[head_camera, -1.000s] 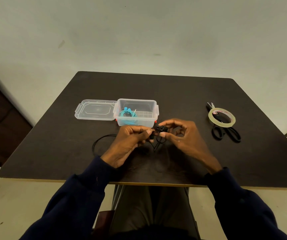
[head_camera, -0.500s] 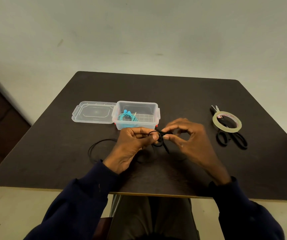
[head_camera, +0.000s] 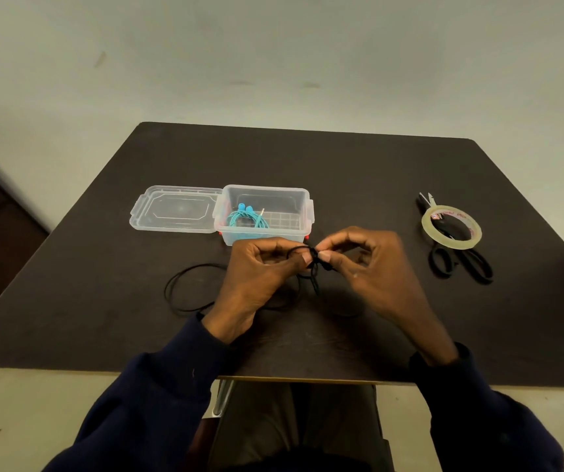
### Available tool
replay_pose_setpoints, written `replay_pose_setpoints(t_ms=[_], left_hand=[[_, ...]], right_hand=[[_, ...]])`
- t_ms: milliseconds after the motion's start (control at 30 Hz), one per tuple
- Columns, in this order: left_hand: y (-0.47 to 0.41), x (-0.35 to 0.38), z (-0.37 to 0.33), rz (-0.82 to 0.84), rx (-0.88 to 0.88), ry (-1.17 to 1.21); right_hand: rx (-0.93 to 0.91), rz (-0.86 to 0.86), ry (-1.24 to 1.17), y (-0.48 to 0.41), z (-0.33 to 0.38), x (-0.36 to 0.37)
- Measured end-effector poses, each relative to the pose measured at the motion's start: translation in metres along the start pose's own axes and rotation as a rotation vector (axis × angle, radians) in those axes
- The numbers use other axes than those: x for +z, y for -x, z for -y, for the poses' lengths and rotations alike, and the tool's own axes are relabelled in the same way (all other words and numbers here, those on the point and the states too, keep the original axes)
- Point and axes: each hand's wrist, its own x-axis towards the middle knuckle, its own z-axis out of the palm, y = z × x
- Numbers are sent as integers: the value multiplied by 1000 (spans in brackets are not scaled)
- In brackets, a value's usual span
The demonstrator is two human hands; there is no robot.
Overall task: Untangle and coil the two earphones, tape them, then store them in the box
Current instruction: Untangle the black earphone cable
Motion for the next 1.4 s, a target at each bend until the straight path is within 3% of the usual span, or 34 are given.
replay_pose_setpoints(t_ms=[300,867,1100,1400], left_hand=[[3,0,-2,-11,-107,107],[3,-4,-5,49,-112,202],[6,-1,-7,-13,-112,140],[3,-2,-6,-94,-114,-84]], right_hand=[[-40,-6,124,4,11,2],[-193,-146,300,11,15,13],[-307,-154,580,20,12,26],[-312,-191,594,21,11,31]])
